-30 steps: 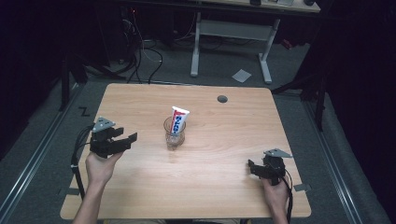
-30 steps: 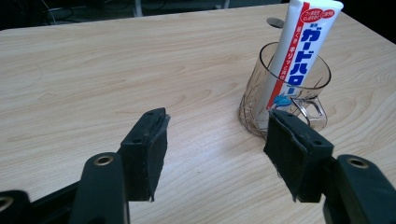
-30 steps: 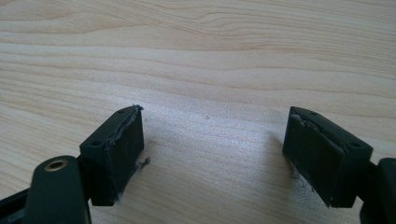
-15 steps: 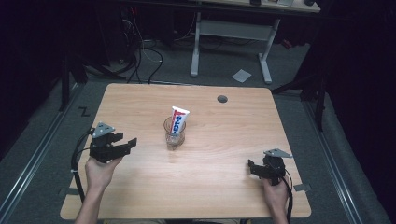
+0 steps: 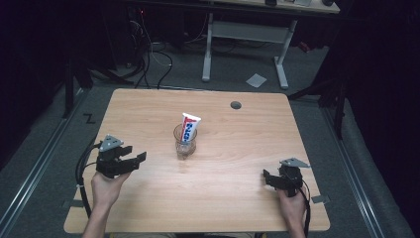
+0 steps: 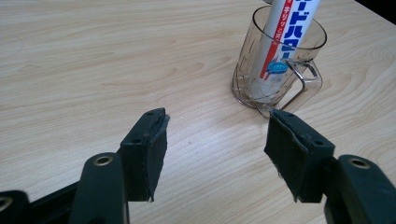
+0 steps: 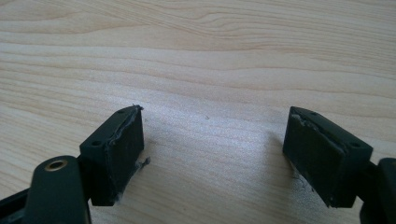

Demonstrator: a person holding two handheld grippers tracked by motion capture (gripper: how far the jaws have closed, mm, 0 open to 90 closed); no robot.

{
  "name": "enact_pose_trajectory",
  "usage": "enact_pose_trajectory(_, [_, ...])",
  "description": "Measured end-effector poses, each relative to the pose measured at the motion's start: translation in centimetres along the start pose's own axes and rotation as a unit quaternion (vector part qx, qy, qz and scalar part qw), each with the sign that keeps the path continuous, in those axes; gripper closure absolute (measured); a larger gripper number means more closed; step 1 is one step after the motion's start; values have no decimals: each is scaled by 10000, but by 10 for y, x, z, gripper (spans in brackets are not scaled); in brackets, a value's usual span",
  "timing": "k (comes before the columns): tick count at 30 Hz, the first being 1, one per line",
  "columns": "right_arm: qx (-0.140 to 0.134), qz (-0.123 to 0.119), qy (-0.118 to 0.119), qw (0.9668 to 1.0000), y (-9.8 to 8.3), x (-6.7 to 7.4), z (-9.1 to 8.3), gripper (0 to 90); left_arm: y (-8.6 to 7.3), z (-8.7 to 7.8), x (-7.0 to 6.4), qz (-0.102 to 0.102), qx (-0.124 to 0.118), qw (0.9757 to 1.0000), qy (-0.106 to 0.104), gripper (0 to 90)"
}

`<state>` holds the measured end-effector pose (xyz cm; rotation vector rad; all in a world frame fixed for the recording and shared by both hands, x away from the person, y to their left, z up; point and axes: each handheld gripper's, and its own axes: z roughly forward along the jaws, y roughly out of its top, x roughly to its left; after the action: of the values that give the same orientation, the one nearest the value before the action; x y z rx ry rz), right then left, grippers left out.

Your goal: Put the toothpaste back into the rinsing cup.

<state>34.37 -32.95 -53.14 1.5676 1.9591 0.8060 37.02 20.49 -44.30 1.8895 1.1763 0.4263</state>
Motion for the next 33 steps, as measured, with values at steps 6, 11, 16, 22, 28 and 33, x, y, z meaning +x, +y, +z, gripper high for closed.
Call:
enact_pose_trajectory(6, [3,0,2,10000,0,0,0,201,-5,1,-2,-12,28,10000,-13,390])
enact_pose_trajectory(11, [1,0,0,10000,0,0,0,201,-9,1,-3,-36,48,10000,-42,390])
enact_pose_trajectory(16, [1,1,0,10000,0,0,0,201,-14,2,-4,-75,35,10000,-16,378])
enact_pose_trajectory(22, [4,9,0,10000,0,0,0,201,-19,3,-5,-108,69,9999,8,370])
enact_pose_trajectory(28, [3,6,0,10000,0,0,0,201,-24,6,-6,-137,101,9999,21,365])
enact_pose_trajectory(33, [3,2,-3,10000,0,0,0,201,-30,10,-7,-120,183,9997,52,362])
